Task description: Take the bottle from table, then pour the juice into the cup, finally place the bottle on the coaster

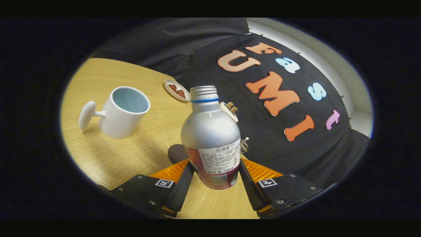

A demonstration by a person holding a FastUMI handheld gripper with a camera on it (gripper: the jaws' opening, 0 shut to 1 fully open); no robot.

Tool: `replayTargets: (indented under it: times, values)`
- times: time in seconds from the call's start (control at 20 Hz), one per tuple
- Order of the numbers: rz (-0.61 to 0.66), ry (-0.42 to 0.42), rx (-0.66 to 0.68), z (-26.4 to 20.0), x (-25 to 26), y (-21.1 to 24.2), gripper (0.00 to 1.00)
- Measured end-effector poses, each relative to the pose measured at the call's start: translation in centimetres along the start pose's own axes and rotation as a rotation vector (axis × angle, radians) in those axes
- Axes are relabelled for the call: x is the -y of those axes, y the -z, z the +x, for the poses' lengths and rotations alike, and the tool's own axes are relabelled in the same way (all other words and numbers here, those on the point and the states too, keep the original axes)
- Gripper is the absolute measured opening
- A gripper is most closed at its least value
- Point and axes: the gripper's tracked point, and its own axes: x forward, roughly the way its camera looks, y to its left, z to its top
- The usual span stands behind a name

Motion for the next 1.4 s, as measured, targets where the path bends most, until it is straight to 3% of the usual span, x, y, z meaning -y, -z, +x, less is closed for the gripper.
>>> replayTargets:
  times: [0.85, 1.4]
  values:
    - [-0.468, 0.158, 0.067, 1.2, 1.3, -3.3, 0.77]
    - [-0.616, 0.205, 0.088, 1.7, 2.1, -4.7, 0.77]
